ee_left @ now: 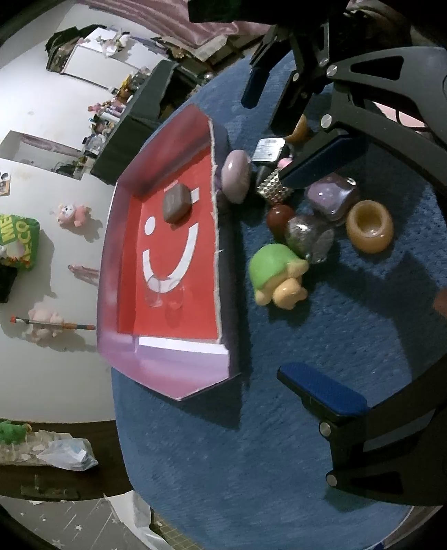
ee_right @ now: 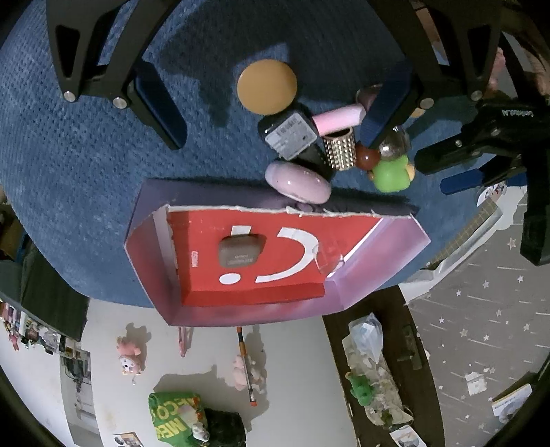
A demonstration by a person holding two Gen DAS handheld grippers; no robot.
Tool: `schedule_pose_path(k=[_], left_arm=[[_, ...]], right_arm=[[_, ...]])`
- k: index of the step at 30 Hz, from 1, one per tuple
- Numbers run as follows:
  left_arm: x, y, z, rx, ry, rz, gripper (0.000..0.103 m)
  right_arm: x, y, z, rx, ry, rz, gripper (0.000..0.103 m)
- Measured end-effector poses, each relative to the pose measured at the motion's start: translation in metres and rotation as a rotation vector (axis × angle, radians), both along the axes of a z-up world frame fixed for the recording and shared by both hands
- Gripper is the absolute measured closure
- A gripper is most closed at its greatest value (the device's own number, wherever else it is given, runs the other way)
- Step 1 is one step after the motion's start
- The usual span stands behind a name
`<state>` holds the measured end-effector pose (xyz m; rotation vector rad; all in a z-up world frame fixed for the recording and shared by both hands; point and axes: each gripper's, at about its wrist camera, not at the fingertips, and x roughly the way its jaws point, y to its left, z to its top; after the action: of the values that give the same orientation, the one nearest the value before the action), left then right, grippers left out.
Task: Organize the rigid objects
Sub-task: 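Withdraw both tools from the box back toward the object pile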
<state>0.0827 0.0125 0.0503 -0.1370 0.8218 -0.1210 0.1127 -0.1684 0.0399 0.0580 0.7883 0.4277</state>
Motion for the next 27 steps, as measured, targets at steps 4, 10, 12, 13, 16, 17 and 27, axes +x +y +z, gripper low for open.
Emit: schedule_pose_path(k=[4, 10, 12, 13, 16, 17, 27], left_arm=[[-0.005, -0.004, -0.004, 0.005, 0.009, -0.011, 0.0], [-0.013, -0.009, -0.012, 0.003, 0.011, -0.026, 0.0], [-0.018, -0.01, -0.013, 0.005, 0.005, -0.029, 0.0], [-0.019, -0.011, -0.015, 0.005, 0.003, -0.032, 0.0], [-0.025, -0.014, -0.019, 0.007, 0.003, -0.045, 0.0], [-0.027, -0.015, -0.021, 0.009, 0.004, -0.051, 0.0], [-0.045, -0.016, -0.031, 0.044, -0.007, -0.045, 0.001]], right_arm=[[-0.005, -0.001, -0.002, 0.001, -0.003, 0.005, 0.0], [-0.015, -0.006, -0.008, -0.006, -0.016, -0.013, 0.003], [-0.018, -0.008, -0.011, -0.006, -0.018, -0.019, 0.004], [-0.02, -0.009, -0.012, -0.007, -0.019, -0.021, 0.005], [-0.025, -0.01, -0.017, -0.021, -0.026, -0.025, 0.009], [-0.027, -0.009, -0.019, -0.026, -0.028, -0.027, 0.01], [-0.039, -0.011, -0.03, -0.056, -0.039, -0.049, 0.017]])
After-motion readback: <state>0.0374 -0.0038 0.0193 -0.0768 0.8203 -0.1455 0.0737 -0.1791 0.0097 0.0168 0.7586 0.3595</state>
